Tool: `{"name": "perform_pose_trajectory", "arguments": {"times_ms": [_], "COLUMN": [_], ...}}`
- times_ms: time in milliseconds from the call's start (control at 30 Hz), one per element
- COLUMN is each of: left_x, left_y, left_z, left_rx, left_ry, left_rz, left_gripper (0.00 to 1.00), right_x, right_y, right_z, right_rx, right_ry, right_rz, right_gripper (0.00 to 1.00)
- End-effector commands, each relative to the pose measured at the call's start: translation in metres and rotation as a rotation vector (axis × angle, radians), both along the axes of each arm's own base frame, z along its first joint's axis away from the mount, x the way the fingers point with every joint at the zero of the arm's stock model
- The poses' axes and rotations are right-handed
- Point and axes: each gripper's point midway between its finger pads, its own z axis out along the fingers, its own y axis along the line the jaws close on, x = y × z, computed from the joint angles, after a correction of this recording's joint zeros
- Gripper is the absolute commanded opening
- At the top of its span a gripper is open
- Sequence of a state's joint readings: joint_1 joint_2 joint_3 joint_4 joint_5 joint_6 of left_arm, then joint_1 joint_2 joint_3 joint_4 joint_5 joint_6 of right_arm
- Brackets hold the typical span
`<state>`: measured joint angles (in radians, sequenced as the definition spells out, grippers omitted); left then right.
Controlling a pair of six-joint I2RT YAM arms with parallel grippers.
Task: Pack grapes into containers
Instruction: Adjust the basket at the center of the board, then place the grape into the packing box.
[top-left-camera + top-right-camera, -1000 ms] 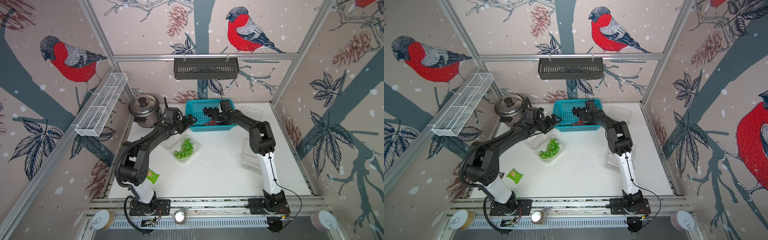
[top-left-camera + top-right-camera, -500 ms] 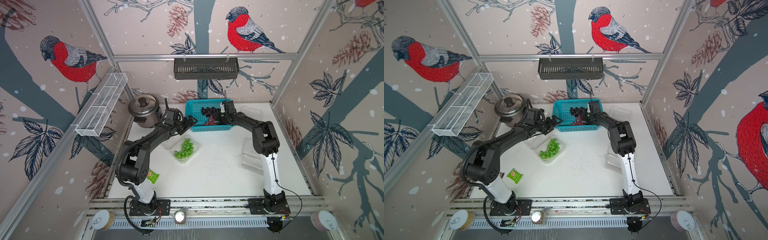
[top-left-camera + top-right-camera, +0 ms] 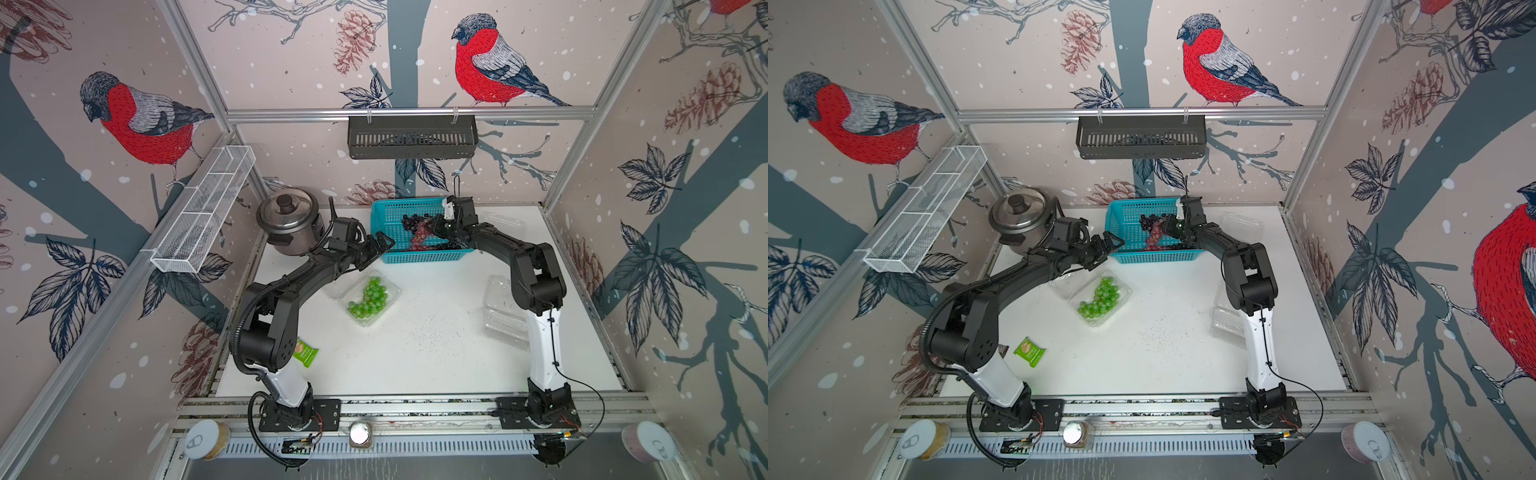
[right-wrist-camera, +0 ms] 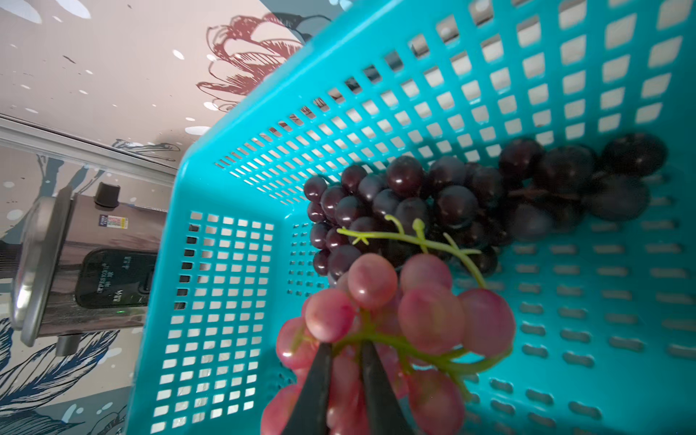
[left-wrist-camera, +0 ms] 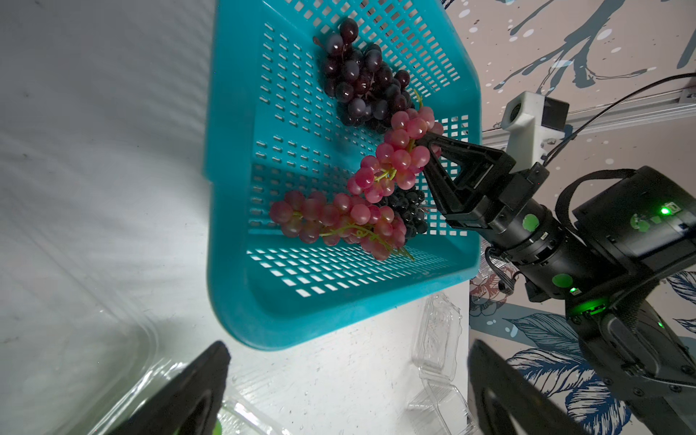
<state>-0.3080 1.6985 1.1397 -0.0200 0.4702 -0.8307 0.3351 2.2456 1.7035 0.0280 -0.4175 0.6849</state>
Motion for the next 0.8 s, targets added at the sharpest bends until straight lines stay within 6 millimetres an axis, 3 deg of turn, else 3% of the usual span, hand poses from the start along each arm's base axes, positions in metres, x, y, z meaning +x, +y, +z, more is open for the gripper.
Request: {"name": "perform_pose_trajectory", "arguments": {"times_ms": [0,467,767], "left_x": [0.001,-0.008,-0.024], "left_y": [0.0,0.011,0.033], "left_z": [0.013,0.037,0.049], "left_rx": [0.01,0.018,-0.038], "left_ry": [-0.042,-0.082,-0.087], "left_rz": [-0.013,0.006,0.036], "left_gripper": [0.98,0.98,0.98], "right_x": [0.001,-0.022,-0.07], "right_y": [0.004,0.005,0.036], "right_z": [0.032,0.099,0.124], "right_rx": [0.039,0.03,-0.008], "right_ry": [-0.065,-0.166,-0.204], "right_rz": [0.009,0.029,0.101], "right_gripper": [0.15,0.15,0.15]}}
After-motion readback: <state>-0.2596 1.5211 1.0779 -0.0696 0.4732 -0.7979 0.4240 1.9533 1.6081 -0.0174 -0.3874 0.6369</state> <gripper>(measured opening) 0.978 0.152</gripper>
